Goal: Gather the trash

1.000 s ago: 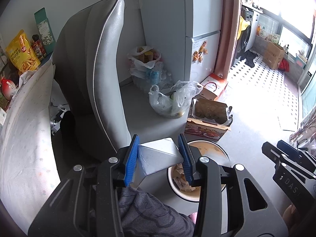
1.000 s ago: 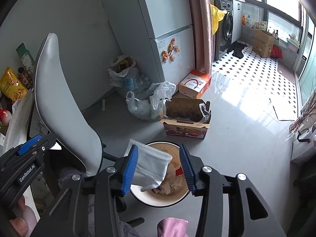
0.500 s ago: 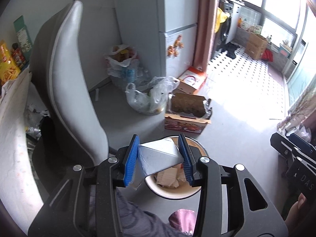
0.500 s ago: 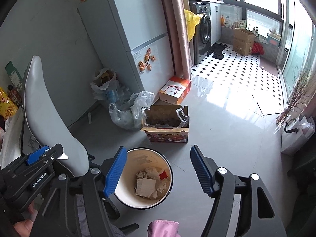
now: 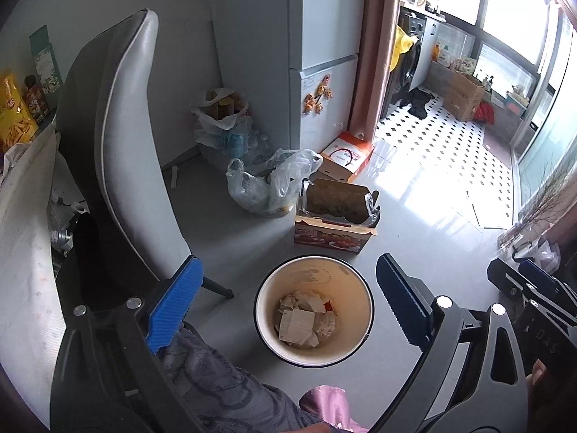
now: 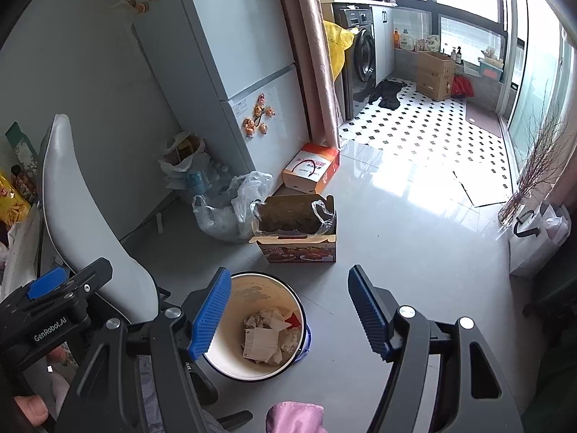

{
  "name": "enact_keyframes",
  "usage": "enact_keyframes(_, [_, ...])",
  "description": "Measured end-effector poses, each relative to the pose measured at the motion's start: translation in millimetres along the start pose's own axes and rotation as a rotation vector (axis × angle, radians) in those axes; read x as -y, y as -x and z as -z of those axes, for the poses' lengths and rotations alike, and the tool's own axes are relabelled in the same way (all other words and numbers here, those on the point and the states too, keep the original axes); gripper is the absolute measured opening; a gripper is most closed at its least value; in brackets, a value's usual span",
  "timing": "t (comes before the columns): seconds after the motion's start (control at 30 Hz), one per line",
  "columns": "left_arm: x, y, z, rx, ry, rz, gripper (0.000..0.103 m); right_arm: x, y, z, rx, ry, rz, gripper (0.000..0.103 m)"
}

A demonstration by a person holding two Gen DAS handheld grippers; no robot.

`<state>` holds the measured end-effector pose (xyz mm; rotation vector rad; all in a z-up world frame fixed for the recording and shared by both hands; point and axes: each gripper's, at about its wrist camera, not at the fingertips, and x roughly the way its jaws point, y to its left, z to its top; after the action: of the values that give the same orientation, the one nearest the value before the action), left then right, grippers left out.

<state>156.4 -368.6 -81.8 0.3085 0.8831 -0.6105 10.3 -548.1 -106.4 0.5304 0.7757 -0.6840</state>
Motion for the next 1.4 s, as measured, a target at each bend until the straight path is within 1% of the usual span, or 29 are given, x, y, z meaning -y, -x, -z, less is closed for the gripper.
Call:
enact_keyframes(0.07, [-6,7,1,0.011,0.008,-0.011,0.097,-1,4,0,0.006,0.002,-0.006,0.067])
enact_keyframes(0.17, [-13,19,3,0.035,0.016,-0.022,0.097,-5,13,0,0.023,0.008,-0.012,0.072])
enact_keyframes(0.33, [-28,41,6,0.070,0.036,-0.036,0.097,-22,28,4,0.042,0.034,-0.039,0.077])
enact_keyframes(0.43, [-40,56,10,0.093,0.052,-0.055,0.097,-37,39,7,0.055,0.053,-0.067,0.082])
enact_keyframes(0.57, [-61,75,16,0.121,0.089,-0.080,0.097,-59,54,9,0.070,0.082,-0.105,0.084])
enact_keyframes(0.73, [-87,104,25,0.170,0.131,-0.111,0.097,-86,82,13,0.116,0.138,-0.149,0.092])
enact_keyframes(0.83, [-102,121,30,0.200,0.154,-0.124,0.097,-102,99,17,0.136,0.167,-0.179,0.095])
enact_keyframes(1.1, [-129,164,48,0.271,0.205,-0.157,0.097,-138,143,30,0.194,0.229,-0.227,0.095])
enact_keyframes(1.4, [-152,212,66,0.348,0.263,-0.184,0.097,-165,196,46,0.256,0.289,-0.274,0.095])
